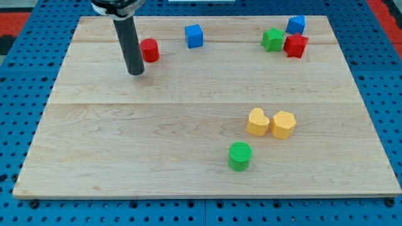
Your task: Push the cube to the top left of the green star
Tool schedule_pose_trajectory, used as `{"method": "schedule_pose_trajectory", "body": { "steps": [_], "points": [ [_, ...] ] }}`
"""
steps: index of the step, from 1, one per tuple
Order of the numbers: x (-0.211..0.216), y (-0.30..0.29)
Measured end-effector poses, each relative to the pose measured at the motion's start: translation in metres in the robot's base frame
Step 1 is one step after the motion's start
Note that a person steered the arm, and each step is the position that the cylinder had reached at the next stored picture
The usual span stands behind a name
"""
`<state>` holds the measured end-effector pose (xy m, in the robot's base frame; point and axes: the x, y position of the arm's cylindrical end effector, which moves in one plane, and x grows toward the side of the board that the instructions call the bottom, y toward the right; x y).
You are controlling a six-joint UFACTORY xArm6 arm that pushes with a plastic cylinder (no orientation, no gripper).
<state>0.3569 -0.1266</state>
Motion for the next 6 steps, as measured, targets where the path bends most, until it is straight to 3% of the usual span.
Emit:
{"method": "schedule_pose_trajectory", "body": {
  "steps": [1, 2, 4, 5, 6],
  "points": [
    [-0.031, 0.042],
    [-0.057, 0.022],
    [-0.092, 0.124],
    [-0.101, 0.136],
    [-0.127, 0.109]
  ]
}}
